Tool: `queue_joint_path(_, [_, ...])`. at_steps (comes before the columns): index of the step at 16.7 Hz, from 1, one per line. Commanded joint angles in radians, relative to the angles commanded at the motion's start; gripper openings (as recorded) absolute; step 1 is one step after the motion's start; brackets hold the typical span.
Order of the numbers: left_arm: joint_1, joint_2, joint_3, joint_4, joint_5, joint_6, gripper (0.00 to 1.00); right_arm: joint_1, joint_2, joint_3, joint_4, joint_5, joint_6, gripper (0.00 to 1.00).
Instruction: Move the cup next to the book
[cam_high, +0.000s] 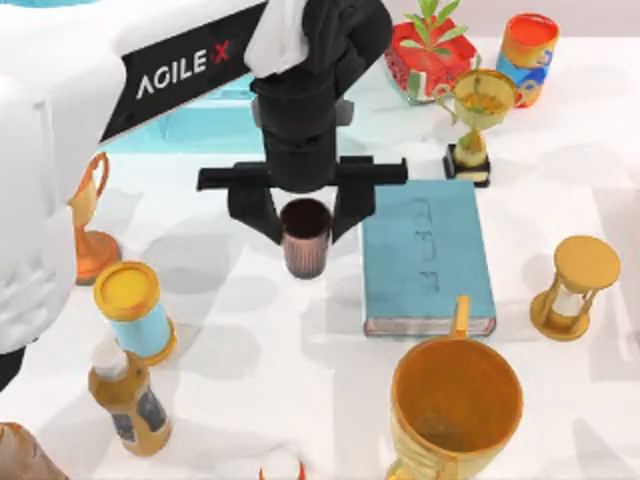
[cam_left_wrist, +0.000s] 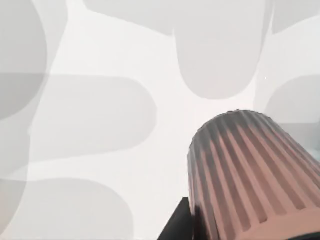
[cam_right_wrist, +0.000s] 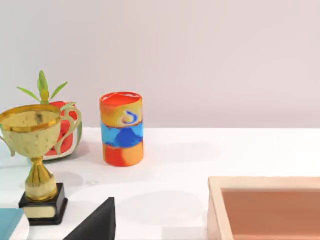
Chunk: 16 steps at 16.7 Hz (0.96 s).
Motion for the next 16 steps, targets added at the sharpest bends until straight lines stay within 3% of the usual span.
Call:
queue_joint_path(10, [0.000, 0.000, 0.000, 0.000, 0.000, 0.000, 0.98, 0.000, 0.000, 0.000, 0.000, 0.000, 0.000, 1.00])
queue_joint_path(16, [0.000, 0.000, 0.000, 0.000, 0.000, 0.000, 1.00, 0.000, 0.000, 0.000, 0.000, 0.000, 0.000, 1.00])
